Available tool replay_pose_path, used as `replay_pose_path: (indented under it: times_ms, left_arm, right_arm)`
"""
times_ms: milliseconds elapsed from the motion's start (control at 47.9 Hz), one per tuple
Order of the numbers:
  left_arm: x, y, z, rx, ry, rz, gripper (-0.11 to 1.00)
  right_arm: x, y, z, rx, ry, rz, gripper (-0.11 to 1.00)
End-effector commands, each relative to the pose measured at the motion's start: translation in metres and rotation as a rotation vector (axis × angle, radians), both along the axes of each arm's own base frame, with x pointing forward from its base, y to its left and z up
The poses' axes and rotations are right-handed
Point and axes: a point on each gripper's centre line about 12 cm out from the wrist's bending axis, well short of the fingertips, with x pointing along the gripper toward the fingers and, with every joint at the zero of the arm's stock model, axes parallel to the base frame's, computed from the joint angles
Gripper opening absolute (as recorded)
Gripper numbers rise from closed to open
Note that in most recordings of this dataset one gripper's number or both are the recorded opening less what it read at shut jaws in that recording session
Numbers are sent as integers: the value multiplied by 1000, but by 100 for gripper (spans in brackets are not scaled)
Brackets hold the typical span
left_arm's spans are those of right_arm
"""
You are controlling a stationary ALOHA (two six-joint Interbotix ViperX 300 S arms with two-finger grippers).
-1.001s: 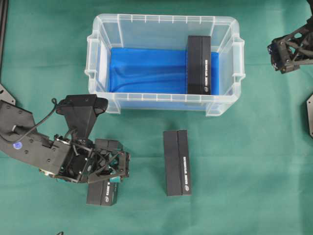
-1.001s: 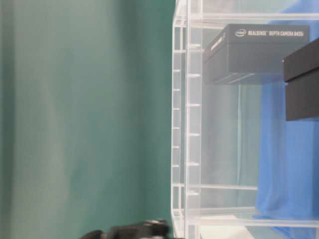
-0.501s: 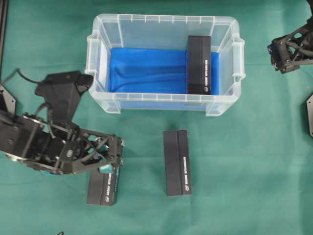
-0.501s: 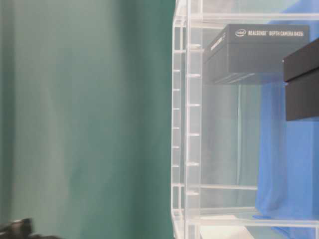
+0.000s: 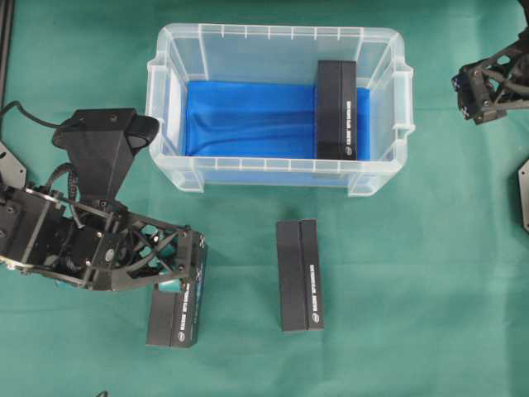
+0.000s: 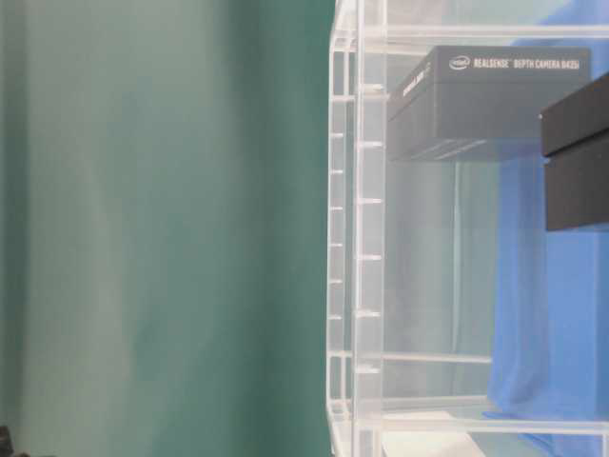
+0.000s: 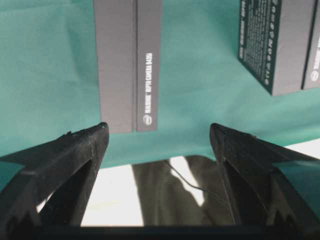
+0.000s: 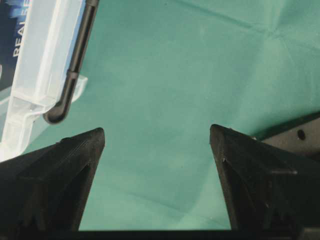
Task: Take out the box from the case.
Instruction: 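Lower the boxes onto the cloth and open the left gripper, then retract the left gripper to the left side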
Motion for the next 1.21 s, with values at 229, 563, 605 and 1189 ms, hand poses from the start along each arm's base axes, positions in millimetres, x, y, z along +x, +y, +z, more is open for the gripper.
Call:
replay_pose_path:
  times_ms: [229, 563, 605, 1189]
  left_arm:
    - [-40, -10, 4, -6, -11, -57, 87]
    - [-80, -6, 2, -12, 6, -69, 87]
    - [-81, -5, 2, -12, 5, -70, 87]
    - [-92, 65, 2, 46, 26, 4, 87]
  right_arm:
    - [0, 0, 5, -8, -17, 1, 83]
    - [0, 0, 5, -8, -17, -2, 83]
    - [0, 0, 5, -8, -17, -2, 83]
    - [0, 0, 5, -7, -18, -6, 83]
